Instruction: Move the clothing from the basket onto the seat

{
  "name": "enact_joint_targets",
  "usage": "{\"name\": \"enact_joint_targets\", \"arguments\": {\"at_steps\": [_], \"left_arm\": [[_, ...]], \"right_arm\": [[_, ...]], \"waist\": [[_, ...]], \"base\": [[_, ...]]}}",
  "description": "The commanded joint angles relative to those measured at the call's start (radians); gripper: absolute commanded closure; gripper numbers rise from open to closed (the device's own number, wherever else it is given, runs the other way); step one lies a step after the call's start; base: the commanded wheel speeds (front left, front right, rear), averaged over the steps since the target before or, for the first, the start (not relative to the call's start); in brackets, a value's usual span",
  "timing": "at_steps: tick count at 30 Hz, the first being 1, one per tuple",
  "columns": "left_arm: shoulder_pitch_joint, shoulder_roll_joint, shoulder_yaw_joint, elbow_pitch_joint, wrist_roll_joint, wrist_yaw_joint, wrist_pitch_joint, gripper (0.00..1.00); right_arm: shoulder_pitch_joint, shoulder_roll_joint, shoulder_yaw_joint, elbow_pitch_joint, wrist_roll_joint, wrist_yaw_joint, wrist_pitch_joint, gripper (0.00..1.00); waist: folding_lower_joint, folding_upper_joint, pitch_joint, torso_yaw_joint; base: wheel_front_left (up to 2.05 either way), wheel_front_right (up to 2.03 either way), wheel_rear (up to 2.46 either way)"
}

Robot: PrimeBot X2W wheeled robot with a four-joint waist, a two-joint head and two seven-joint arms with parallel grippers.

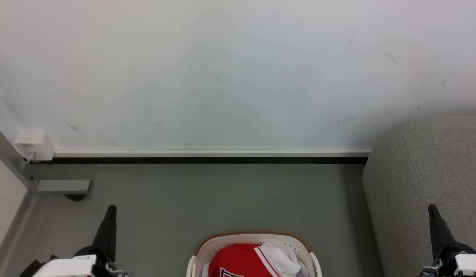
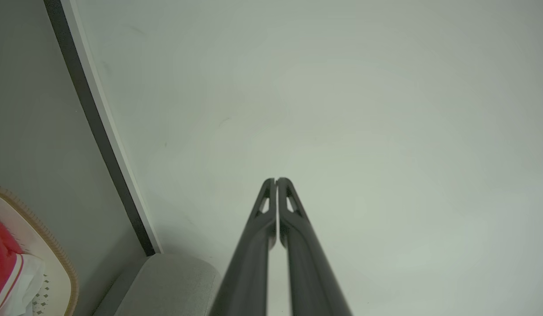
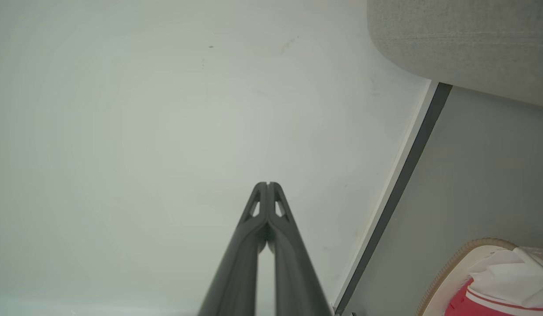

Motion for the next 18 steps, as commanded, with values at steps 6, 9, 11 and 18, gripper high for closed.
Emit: {"name": "enact_joint_targets", "arguments": {"at_steps": [6,9,11,18], "left_arm": [[-0.008,0.007,0.002,-0.002,-0.013,-0.005,0.003,1.0],[-0.008,0.007,0.002,-0.002,-0.013,-0.005,0.003,1.0],[-0.008,0.007,0.002,-0.002,-0.013,-0.005,0.003,1.0],[-0.008,0.007,0.002,-0.002,-0.013,-0.005,0.003,1.0]], "right_arm": [[-0.013,-0.007,-0.001,-0.003,0.002,-0.002,0.002,1.0],[-0.013,-0.007,-0.001,-0.003,0.002,-0.002,0.002,1.0],[-0.013,-0.007,-0.001,-0.003,0.002,-0.002,0.002,1.0],[-0.013,-0.007,-0.001,-0.003,0.002,-0.002,0.002,1.0]], "waist": [[0.0,-0.0001,0.0,0.0],[0.0,-0.0001,0.0,0.0],[0.0,-0.0001,0.0,0.0],[0.0,-0.0001,0.0,0.0]], "base": [[0.0,0.0,0.0],[0.0,0.0,0.0],[0.0,0.0,0.0],[0.0,0.0,0.0]]}}
